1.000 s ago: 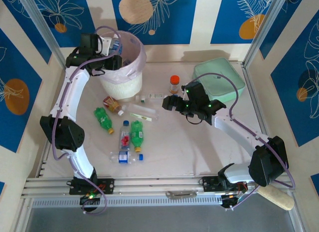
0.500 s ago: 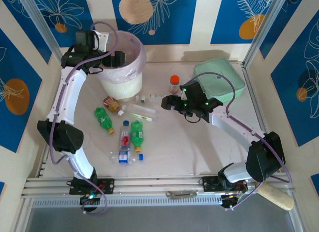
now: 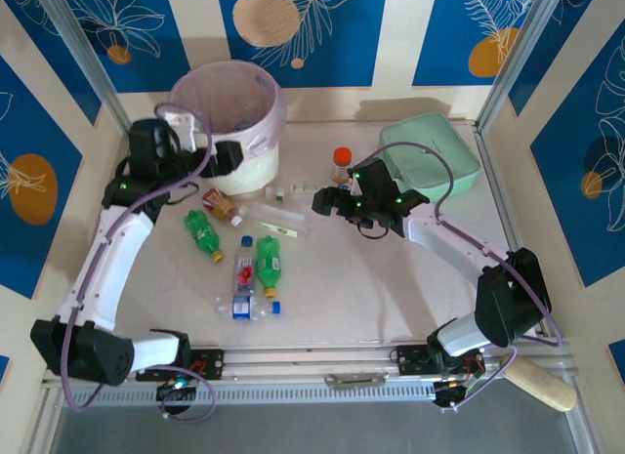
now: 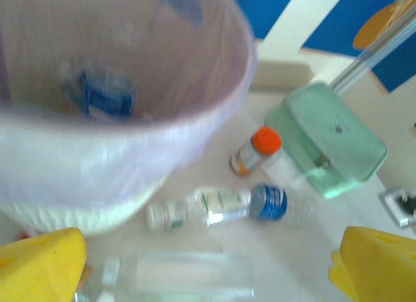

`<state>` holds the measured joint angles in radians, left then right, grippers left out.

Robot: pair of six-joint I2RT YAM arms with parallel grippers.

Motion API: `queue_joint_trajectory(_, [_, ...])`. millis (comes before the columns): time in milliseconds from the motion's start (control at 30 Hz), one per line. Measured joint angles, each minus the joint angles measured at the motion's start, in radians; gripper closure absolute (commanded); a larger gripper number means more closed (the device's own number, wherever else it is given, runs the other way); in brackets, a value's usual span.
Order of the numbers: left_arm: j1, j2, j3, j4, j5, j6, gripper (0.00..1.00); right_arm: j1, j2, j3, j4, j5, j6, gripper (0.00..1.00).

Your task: Put the plastic bottles in the bin

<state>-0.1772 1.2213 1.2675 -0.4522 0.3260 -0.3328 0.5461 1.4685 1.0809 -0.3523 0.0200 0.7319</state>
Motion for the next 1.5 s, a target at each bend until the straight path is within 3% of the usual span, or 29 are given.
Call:
queue_joint_trajectory(200, [-0.054,-0.137,-0.272,-0.006,0.006,-0.099,0.00,0.002,0.027,0.002,0.000,-0.003,0.000,0.01])
queue_joint_trajectory(467, [-0.169,-0.210,-0.441,-0.047,-0.036,-0.149,0.03,0.005,0.077,0.043,0.000,-0.026,0.000,0.01])
queue_joint_trajectory(667, [-0.232,-0.178,-0.503,-0.085,-0.124,-0.137,0.08,0.015,0.081,0.045,-0.001,-0.029,0.000,0.01])
queue_joint_trajectory(967, [-0.246,-0.131,-0.625,-0.085,-0.223,-0.130,0.18,0.017,0.081,0.045,-0.001,-0.028,0.000,0.01])
queue_joint_trajectory(1500, [-0.261,-0.045,-0.690,0.020,-0.246,-0.130,0.21,0.018,0.081,0.045,-0.003,-0.028,0.000,0.01])
